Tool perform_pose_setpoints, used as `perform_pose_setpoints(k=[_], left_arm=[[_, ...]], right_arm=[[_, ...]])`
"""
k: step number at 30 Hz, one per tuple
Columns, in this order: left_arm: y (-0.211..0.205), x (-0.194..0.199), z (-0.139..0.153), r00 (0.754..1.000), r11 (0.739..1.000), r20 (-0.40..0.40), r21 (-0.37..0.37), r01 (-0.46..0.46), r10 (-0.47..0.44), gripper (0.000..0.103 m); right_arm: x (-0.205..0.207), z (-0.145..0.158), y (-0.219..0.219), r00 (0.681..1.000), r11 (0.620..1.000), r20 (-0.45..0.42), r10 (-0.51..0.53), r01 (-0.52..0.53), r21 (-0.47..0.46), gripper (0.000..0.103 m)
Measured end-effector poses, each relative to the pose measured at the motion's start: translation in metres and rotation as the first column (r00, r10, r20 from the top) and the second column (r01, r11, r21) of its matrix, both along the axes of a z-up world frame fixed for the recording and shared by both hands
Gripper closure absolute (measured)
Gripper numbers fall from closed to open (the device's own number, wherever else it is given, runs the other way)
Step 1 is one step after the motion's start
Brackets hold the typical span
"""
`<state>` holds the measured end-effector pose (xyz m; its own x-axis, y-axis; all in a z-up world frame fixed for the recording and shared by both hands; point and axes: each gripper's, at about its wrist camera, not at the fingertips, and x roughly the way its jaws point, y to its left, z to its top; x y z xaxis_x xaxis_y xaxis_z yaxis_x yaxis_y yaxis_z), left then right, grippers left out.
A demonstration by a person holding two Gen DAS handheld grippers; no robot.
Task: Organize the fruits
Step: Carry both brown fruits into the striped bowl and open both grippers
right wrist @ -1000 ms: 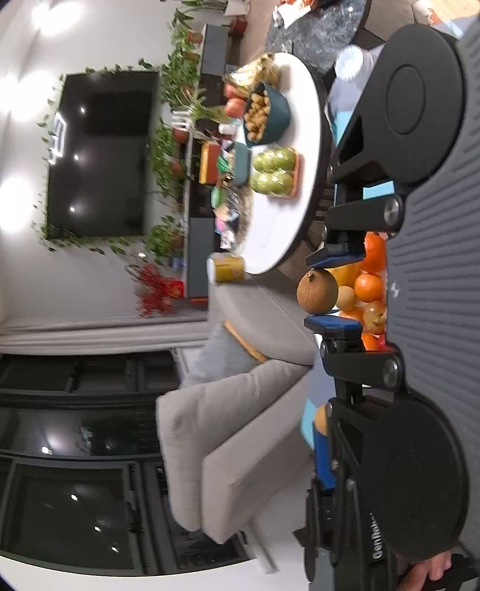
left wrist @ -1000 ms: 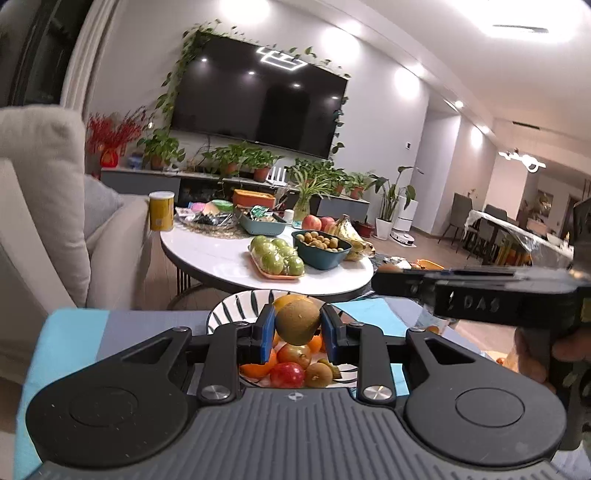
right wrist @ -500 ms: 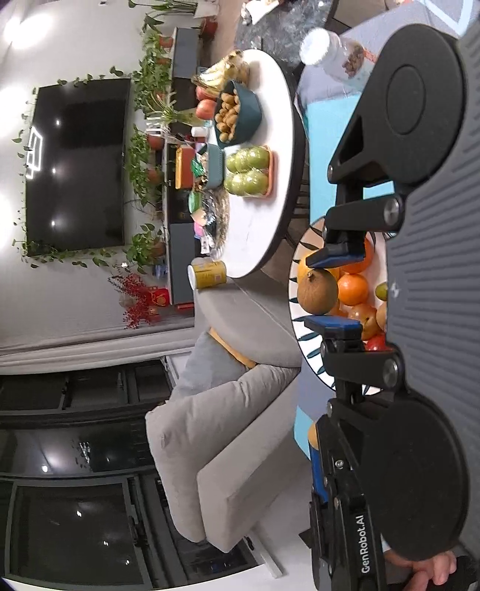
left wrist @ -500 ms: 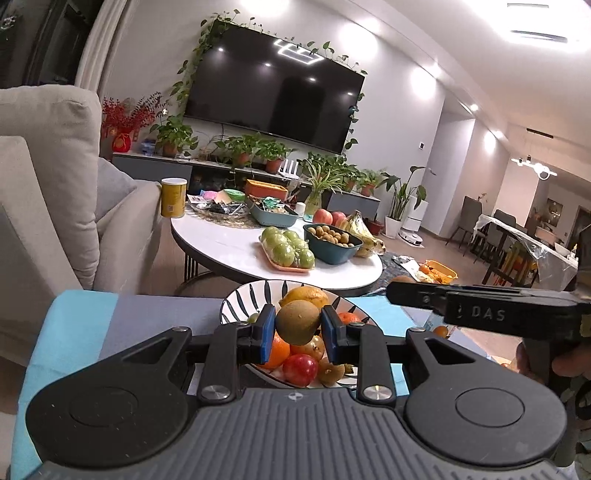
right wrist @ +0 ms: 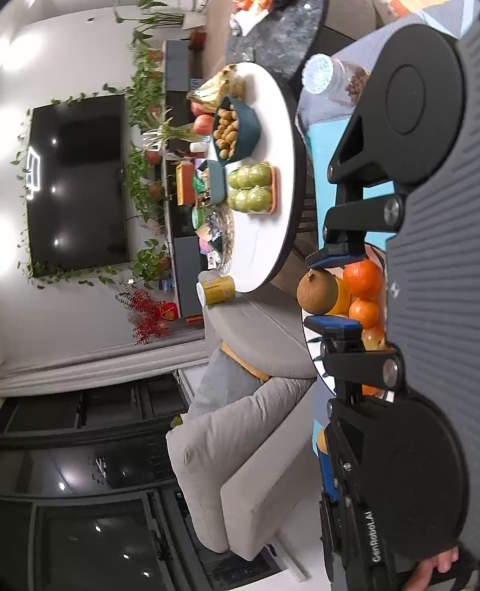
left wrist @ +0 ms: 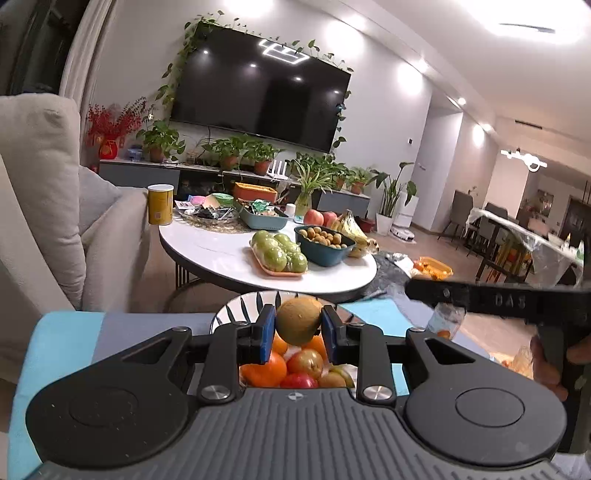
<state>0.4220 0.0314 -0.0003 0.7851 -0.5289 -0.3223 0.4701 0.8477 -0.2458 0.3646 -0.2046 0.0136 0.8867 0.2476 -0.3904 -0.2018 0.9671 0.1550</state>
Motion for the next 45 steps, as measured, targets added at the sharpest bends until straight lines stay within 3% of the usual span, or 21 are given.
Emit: perform_pose_setpoints(k=[4, 21, 45], left_arm=[[-0.002, 0.012, -0.004, 1.000, 1.000, 0.008, -0.003, 0.022, -0.022, 0.078], [-0.002, 0.046, -0.031, 0.995, 1.000, -0.096, 0.007, 0.010, -0.010, 0.078], [-0.003, 0.054, -0.034, 0.990, 1.000, -0.139, -0.004, -0.006, 0.005, 0.078]], right_arm=[[0.008, -0.008, -0.004, 1.000, 1.000, 0.001, -0.011, 0.011, 0.006, 0.066], [0.029, -0.030, -0.001, 0.997, 0.999, -0.062, 0.042, -0.042, -0.011, 0.066], [0.024, -0.041, 0.007, 0.988, 0.996, -0.130, 0.086, -0.086, 0.008, 0.066]])
